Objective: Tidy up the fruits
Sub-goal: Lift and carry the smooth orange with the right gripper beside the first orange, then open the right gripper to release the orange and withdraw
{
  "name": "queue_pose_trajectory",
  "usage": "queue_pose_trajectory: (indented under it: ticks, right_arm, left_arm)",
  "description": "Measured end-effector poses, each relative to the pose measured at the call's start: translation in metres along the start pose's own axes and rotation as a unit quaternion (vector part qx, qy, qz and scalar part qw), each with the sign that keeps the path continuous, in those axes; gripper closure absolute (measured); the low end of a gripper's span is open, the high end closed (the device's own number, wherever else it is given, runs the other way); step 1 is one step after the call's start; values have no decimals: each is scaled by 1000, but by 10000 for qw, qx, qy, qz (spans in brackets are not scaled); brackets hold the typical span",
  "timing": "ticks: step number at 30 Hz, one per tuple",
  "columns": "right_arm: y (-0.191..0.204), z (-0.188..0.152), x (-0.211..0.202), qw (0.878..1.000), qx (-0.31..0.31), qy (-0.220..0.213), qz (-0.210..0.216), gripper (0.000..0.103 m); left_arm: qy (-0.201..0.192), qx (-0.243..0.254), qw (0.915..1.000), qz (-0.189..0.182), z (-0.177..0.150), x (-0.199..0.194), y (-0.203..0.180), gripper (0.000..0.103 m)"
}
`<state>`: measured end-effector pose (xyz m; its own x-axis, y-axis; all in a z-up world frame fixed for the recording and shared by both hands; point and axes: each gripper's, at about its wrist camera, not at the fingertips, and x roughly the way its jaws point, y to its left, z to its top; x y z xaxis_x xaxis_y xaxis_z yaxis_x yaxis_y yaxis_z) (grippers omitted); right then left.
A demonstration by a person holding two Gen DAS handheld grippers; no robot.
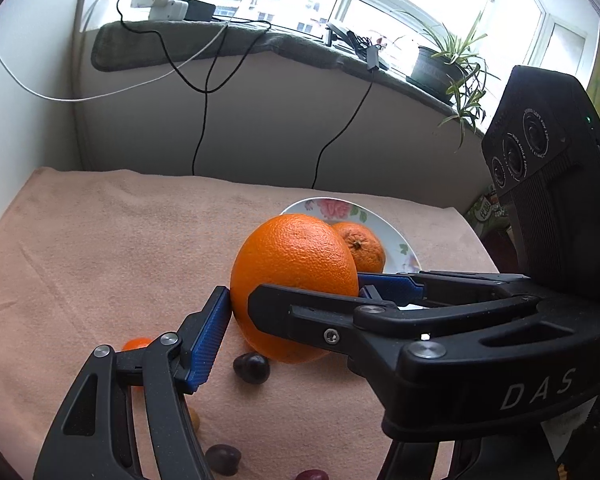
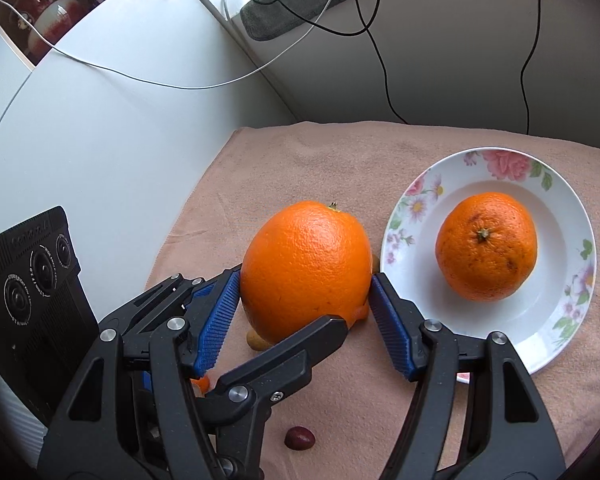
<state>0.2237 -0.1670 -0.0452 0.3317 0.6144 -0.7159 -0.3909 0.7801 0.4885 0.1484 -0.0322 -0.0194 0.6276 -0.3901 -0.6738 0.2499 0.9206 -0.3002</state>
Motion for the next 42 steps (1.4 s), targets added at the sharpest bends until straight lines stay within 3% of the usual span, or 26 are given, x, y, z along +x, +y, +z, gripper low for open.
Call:
queue_pose_trajectory:
  ticks: [12,23,33,39,42]
  right_arm:
    - [-57,-17,-57,9983,384,-251,-355,33]
    - [-107,-26,-76,9950,788,-323,-520,33]
    - [-132,-29,-68,9931,1022,-287,-490,33]
    - [-132,-26,-60,9931,990,-247,-583,33]
    - [-128,-22,-66,9929,907,-449,-619,33]
  left_arm:
    - [181,361,9982,-449,7,34,-65,38]
    - [454,550,9954,-633,10,69,-103,38]
    - [673,629,9942,-561,13,91,-117,38]
    - [583,793,9946,-341,16,94,-119,38]
    - [497,820,9951,-236,18,91,-116,37]
